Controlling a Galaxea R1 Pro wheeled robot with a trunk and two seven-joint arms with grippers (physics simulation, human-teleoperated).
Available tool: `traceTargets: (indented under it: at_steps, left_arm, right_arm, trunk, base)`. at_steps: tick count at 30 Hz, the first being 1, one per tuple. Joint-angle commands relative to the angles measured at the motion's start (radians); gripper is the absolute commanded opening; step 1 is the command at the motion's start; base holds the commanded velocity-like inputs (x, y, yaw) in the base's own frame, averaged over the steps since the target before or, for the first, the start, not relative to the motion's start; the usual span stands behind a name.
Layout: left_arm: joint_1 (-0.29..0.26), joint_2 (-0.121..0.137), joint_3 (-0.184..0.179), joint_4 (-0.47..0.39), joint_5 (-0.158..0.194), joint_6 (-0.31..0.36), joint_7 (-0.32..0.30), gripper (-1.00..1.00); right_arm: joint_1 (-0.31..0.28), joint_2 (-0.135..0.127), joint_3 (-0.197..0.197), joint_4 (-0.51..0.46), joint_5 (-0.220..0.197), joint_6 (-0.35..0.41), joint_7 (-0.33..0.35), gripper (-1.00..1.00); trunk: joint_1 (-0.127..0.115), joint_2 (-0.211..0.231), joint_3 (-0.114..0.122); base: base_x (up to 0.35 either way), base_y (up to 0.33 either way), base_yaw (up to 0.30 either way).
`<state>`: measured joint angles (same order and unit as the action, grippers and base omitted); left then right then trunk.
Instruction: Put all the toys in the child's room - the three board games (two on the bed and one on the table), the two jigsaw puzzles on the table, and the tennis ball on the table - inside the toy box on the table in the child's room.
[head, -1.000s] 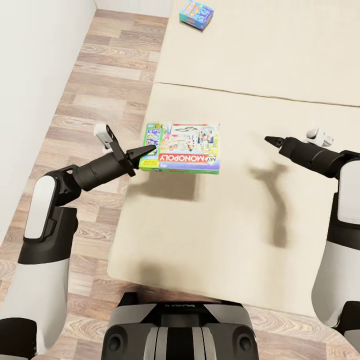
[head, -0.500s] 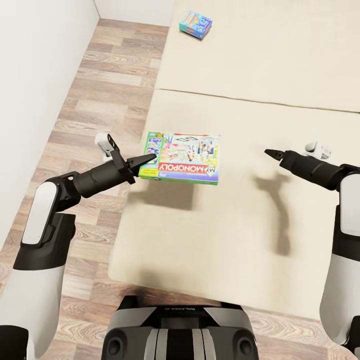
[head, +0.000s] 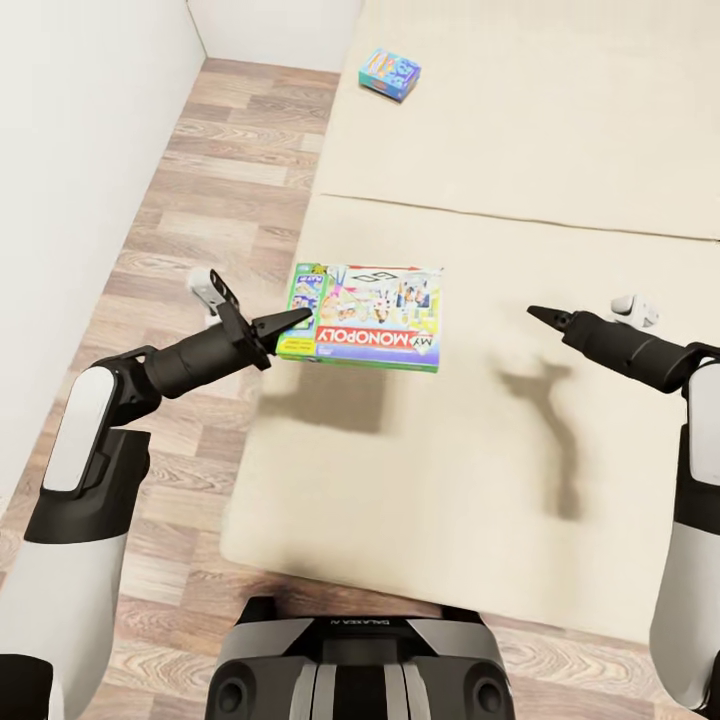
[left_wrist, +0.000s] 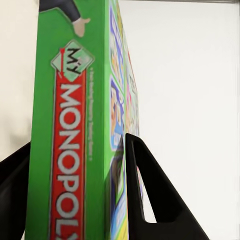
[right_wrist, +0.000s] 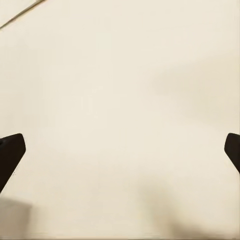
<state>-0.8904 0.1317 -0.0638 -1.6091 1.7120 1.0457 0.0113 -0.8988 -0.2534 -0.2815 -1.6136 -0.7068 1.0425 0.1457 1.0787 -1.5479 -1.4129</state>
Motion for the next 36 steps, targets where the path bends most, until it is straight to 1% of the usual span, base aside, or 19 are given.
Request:
traceTargets:
  at_steps: [1, 4, 9, 12, 13, 16, 17, 20, 23, 24, 27, 28, 31, 32, 34, 35, 36]
  left_arm:
    - [0.0, 0.001, -0.001, 0.0, 0.001, 0.002, 0.001, -1.0]
    - [0.0, 0.002, -0.001, 0.0, 0.001, 0.002, -0.019, -1.0]
    - [0.001, 0.003, -0.001, 0.0, 0.001, 0.002, -0.033, -1.0]
    - [0.002, 0.003, -0.001, 0.0, 0.001, 0.002, -0.04, -1.0]
    - [0.002, 0.003, -0.001, 0.0, 0.001, 0.002, -0.04, -1.0]
    - [0.011, 0.005, 0.0, 0.0, 0.001, 0.002, -0.048, -1.0]
    - [0.011, 0.005, 0.0, 0.0, 0.001, 0.002, -0.048, -1.0]
    - [0.02, 0.009, 0.0, 0.0, 0.001, 0.002, -0.065, -1.0]
    - [0.03, 0.018, 0.001, 0.0, 0.001, 0.002, -0.111, -1.0]
    - [0.03, 0.018, 0.001, 0.0, 0.001, 0.002, -0.111, -1.0]
    - [0.047, 0.031, 0.001, 0.0, 0.001, 0.002, -0.155, -1.0]
    - [0.047, 0.031, 0.001, 0.0, 0.001, 0.002, -0.155, -1.0]
    - [0.072, 0.042, 0.001, 0.0, 0.001, 0.002, -0.18, -1.0]
    - [0.072, 0.042, 0.001, 0.0, 0.001, 0.002, -0.18, -1.0]
    - [0.091, 0.045, 0.001, 0.0, 0.001, 0.002, -0.191, -1.0]
    - [0.091, 0.045, 0.001, 0.0, 0.001, 0.002, -0.191, -1.0]
    - [0.101, 0.047, 0.001, 0.0, 0.001, 0.002, -0.196, -1.0]
  right_arm:
    - [-0.001, 0.0, -0.001, 0.0, 0.01, 0.005, 0.011, 1.0]
    - [0.004, -0.002, -0.002, 0.0, 0.01, 0.005, 0.018, 1.0]
    - [0.007, -0.004, -0.001, 0.0, 0.009, 0.005, 0.031, 1.0]
    - [0.017, -0.006, 0.0, 0.0, 0.01, 0.005, 0.062, 1.0]
    - [0.017, -0.006, 0.0, 0.0, 0.01, 0.005, 0.062, 1.0]
    - [0.044, -0.019, -0.003, 0.0, 0.01, 0.005, 0.099, 1.0]
    - [0.044, -0.019, -0.003, 0.0, 0.01, 0.005, 0.099, 1.0]
    - [0.06, -0.026, -0.003, 0.0, 0.01, 0.005, 0.115, 1.0]
    - [0.083, -0.033, -0.006, 0.0, 0.01, 0.005, 0.131, 1.0]
    - [0.083, -0.033, -0.006, 0.0, 0.01, 0.005, 0.131, 1.0]
    - [0.127, -0.036, -0.01, 0.0, 0.01, 0.005, 0.141, 1.0]
    - [0.127, -0.036, -0.01, 0.0, 0.01, 0.005, 0.141, 1.0]
    - [0.18, -0.039, -0.018, 0.0, 0.01, 0.005, 0.166, 1.0]
    - [0.18, -0.039, -0.018, 0.0, 0.01, 0.005, 0.166, 1.0]
    - [0.208, -0.04, -0.032, 0.0, 0.01, 0.005, 0.195, 1.0]
    - [0.208, -0.04, -0.032, 0.0, 0.01, 0.005, 0.195, 1.0]
    - [0.219, -0.041, -0.041, 0.0, 0.01, 0.005, 0.211, 1.0]
  trunk:
    - [-0.004, 0.007, 0.005]
    - [-0.015, 0.028, 0.019]
    - [-0.035, 0.063, 0.043]
    - [-0.046, 0.084, 0.057]
    - [-0.05, 0.091, 0.062]
    - [-0.061, 0.112, 0.076]
    - [-0.065, 0.119, 0.081]
    - [-0.077, 0.14, 0.095]
    - [-0.088, 0.161, 0.109]
    - [-0.092, 0.168, 0.114]
    - [-0.104, 0.189, 0.128]
    - [-0.107, 0.196, 0.133]
    - [-0.119, 0.217, 0.147]
    - [-0.123, 0.224, 0.152]
    - [-0.13, 0.238, 0.162]
    - [-0.134, 0.245, 0.166]
    - [-0.138, 0.252, 0.171]
  base:
    - [0.0, 0.0, 0.0]
    - [0.0, 0.0, 0.0]
    - [0.0, 0.0, 0.0]
    - [0.0, 0.0, 0.0]
    - [0.0, 0.0, 0.0]
    - [0.0, 0.0, 0.0]
    - [0.0, 0.0, 0.0]
    - [0.0, 0.0, 0.0]
    - [0.0, 0.0, 0.0]
    - [0.0, 0.0, 0.0]
    - [0.0, 0.0, 0.0]
    - [0.0, 0.0, 0.0]
    - [0.0, 0.0, 0.0]
    - [0.0, 0.0, 0.0]
    - [0.0, 0.0, 0.0]
    - [0.0, 0.0, 0.0]
    - [0.0, 0.0, 0.0]
